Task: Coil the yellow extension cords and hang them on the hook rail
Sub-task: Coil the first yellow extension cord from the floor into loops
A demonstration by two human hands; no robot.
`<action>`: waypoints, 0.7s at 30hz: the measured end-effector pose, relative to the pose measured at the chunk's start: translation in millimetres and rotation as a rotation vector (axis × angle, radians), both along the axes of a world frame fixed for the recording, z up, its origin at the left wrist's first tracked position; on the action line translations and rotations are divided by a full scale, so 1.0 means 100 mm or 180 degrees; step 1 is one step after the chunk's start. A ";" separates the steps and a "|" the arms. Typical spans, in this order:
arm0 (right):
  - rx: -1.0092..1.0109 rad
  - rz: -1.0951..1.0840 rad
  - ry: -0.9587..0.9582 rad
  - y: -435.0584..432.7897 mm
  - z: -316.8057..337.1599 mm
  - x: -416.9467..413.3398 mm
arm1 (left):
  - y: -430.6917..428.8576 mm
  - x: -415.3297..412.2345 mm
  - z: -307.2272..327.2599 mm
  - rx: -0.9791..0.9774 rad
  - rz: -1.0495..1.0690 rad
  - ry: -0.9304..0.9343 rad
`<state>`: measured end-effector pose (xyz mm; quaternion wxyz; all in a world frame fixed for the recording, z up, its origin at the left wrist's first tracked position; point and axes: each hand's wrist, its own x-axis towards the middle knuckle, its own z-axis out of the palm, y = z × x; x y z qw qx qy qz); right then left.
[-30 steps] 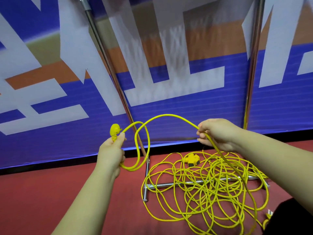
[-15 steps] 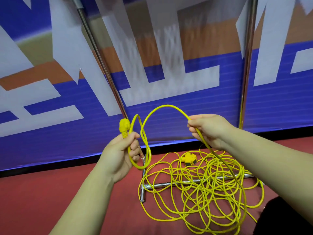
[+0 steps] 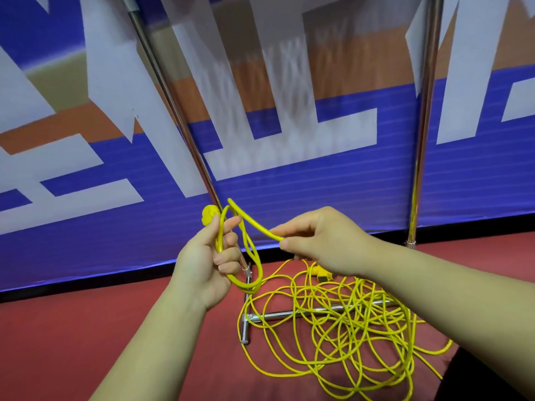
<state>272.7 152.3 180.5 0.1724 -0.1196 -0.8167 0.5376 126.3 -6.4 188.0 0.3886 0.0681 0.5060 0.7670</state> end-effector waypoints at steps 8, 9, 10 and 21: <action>0.0568 0.0373 -0.0146 -0.13 -0.02 -0.02 | 0.05 0.07 -0.01 -0.0188 0.0231 0.0453; 0.0588 0.0410 -0.0128 -0.14 -0.04 -0.03 | 0.06 0.07 -0.02 -0.0240 0.0290 0.0550; 0.0600 0.0437 -0.0123 -0.14 -0.05 -0.03 | 0.07 0.07 -0.02 -0.0284 0.0325 0.0647; 0.0593 0.0920 -0.0138 -0.17 -0.11 -0.02 | 0.07 0.10 0.05 0.0383 0.0244 0.0701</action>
